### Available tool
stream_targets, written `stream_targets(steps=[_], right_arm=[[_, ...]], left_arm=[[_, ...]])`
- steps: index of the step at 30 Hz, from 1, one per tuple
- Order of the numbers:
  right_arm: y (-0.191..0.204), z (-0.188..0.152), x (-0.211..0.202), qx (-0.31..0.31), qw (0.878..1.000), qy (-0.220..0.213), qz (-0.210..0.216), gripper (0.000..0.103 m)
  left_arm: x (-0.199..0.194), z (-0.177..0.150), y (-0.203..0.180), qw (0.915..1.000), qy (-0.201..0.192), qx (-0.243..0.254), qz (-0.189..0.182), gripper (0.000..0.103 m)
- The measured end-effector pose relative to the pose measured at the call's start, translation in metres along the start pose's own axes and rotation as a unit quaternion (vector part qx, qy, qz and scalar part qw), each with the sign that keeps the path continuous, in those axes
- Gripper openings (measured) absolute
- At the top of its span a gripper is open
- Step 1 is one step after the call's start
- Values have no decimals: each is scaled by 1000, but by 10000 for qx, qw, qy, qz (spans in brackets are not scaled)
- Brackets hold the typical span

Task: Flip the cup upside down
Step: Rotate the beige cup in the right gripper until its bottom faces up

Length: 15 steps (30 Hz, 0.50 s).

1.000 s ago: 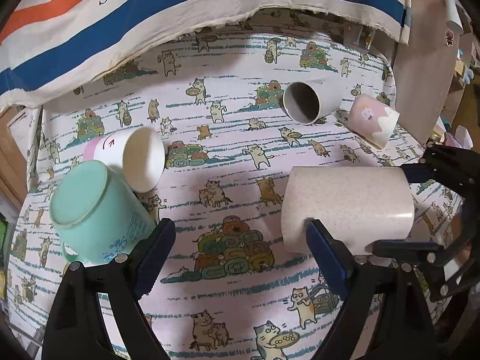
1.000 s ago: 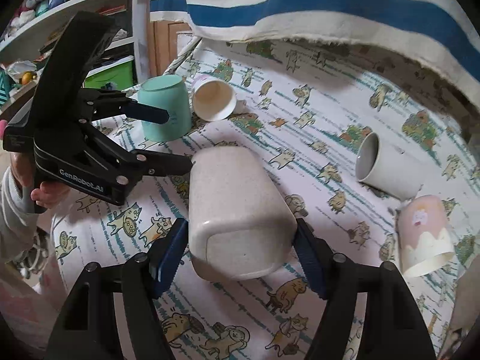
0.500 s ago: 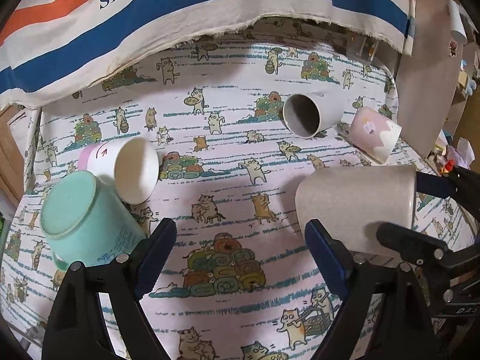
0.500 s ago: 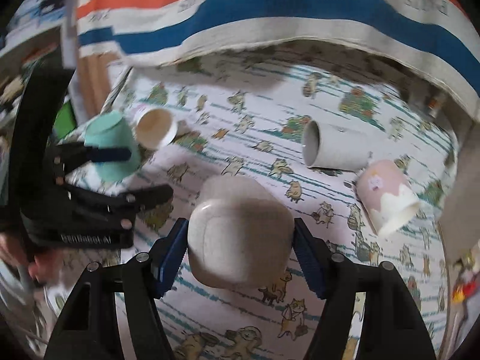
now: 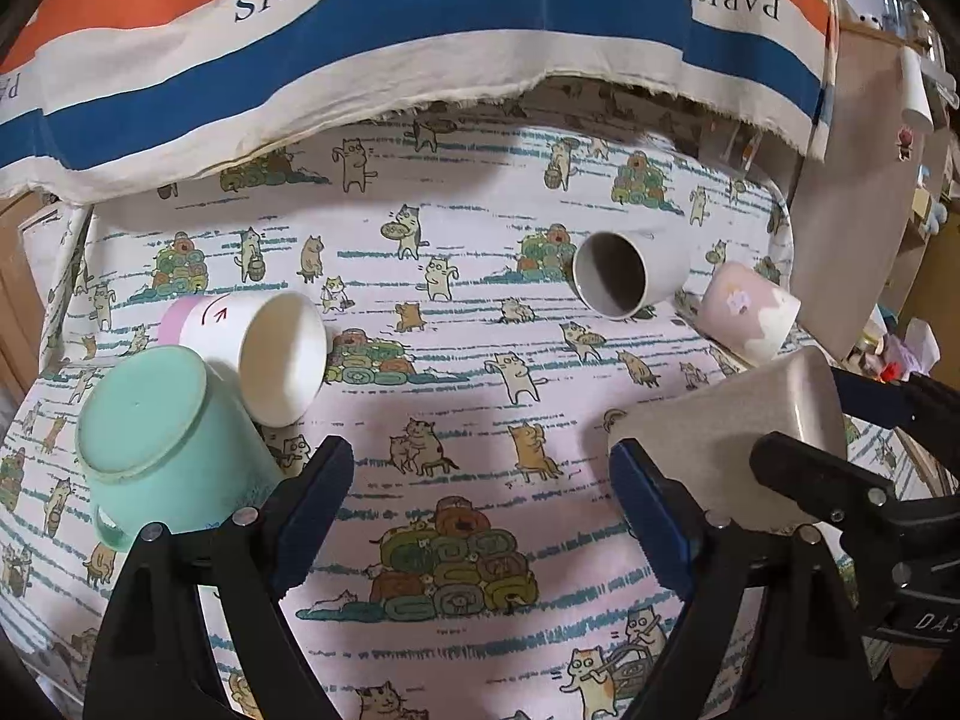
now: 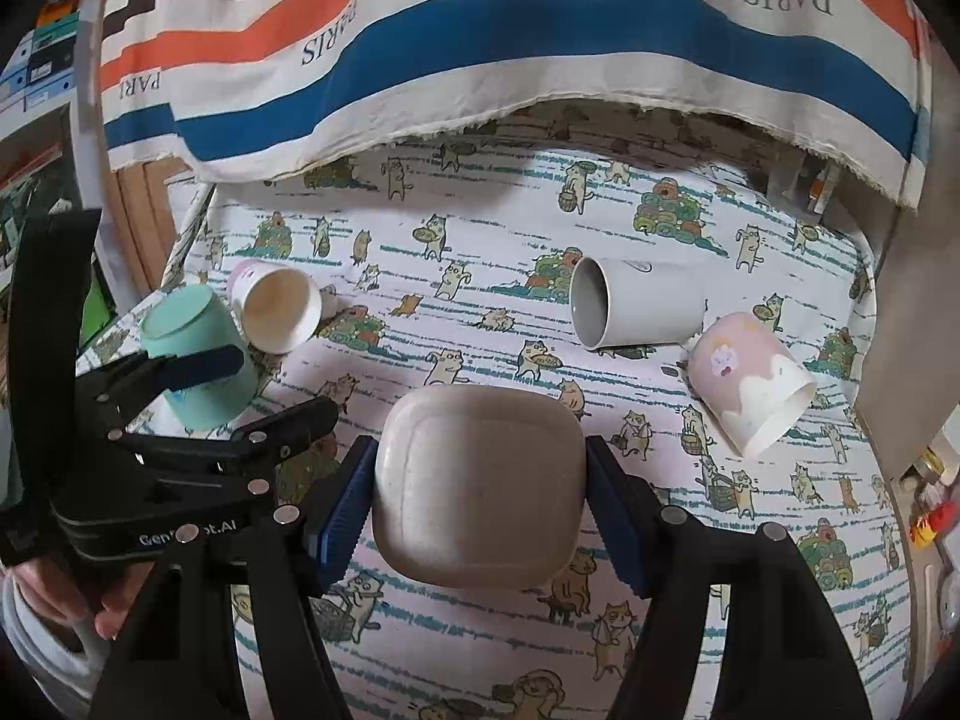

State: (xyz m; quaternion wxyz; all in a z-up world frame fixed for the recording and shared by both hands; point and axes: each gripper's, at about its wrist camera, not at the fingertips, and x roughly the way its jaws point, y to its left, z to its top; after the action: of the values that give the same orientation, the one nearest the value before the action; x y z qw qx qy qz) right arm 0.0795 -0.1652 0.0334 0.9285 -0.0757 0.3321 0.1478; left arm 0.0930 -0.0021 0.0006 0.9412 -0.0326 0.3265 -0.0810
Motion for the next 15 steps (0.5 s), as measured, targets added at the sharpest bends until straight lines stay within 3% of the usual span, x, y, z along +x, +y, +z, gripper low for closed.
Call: stream_targets(steps=[15], right_arm=[[4, 2, 1, 142, 9998, -76, -101, 69]], left_arm=[[-2, -2, 5, 9998, -99, -145, -72, 86]])
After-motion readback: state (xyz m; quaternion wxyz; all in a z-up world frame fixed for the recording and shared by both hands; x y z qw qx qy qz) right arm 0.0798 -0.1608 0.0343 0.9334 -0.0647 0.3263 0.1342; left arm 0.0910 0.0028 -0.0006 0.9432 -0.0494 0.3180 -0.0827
